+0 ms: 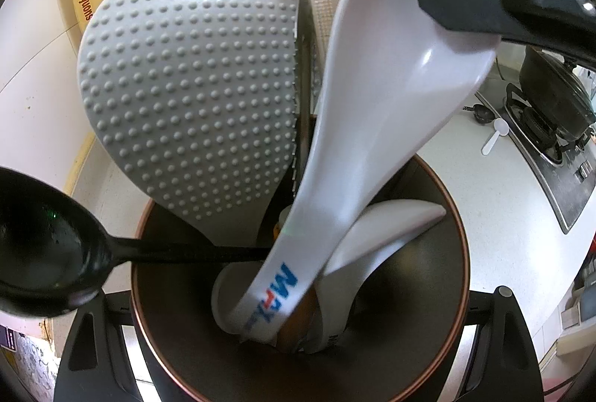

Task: Organize utensils
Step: 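Lower the white ceramic spoon into the red holder and open the right gripper, then move the open right gripper to the black ladle on the counter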

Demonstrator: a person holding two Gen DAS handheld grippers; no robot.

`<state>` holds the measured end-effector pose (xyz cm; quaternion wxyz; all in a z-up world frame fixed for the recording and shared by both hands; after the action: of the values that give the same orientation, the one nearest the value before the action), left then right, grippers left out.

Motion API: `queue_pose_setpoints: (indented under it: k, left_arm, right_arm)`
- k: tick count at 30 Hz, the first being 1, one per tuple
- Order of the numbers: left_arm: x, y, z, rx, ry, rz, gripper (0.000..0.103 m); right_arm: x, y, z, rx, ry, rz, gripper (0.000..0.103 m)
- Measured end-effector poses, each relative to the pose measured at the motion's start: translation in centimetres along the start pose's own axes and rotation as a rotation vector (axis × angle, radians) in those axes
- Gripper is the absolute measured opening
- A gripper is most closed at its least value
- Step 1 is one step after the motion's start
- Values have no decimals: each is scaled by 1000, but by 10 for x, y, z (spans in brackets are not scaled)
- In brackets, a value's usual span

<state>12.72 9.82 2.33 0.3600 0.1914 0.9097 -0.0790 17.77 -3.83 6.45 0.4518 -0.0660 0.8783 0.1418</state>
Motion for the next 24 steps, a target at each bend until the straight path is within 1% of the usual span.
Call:
queue_pose_setpoints:
  k: [1,3,4,10,14,15,17,18,19,21,23,24]
  left_arm:
    - [0,0,0,0,0,0,90]
    - [0,0,0,0,0,0,90]
    - [0,0,0,0,0,0,90]
    - [0,1,0,1,2,1,90]
    - [-1,1,0,1,6,1,90]
    - [-1,1,0,0,7,1,90]
    - [-1,2,0,0,9,0,90]
    - [-3,1,1,-1,11,1,90]
    - [-4,0,1,-1,12,1,90]
    - [-6,0,2,-4,14,2,90]
    - [-8,-2,2,-2,12,-1,90]
    - [-10,-2,1,-3,10,-1,90]
  right_arm:
    - [0,0,-1,-1,-3,3,21]
    - [-1,-1,-4,5,-12,5,30]
    - [-1,-1,-6,6,-15,6,32]
    - [-4,-3,-17,16,-49,6,32]
    - [-3,-11,-23,39,-67,17,32]
    - [-3,-12,-23,46,-67,21,34]
    - [-2,-17,-24,58,-67,30,44]
    - [-2,-20,-25,69,-70,35,56]
    - [-2,-22,-26,77,-73,37,60]
    - [-1,-25,-28,88,-74,40,60]
    - [0,-30,-28,100,-72,47,65]
    - [1,-32,-28,108,-71,52,71]
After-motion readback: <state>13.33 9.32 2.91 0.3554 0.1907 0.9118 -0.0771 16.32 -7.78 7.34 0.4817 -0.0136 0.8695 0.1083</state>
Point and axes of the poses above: each gripper's, at about its wrist camera, not at the fingertips, and z roughly the way its jaws point, y to its left, x to its underside, the point moved 1 cm from there along z, roughly the way its jaws point, and after that the axes turned 8 degrees about -y, right-handed, at the moved point
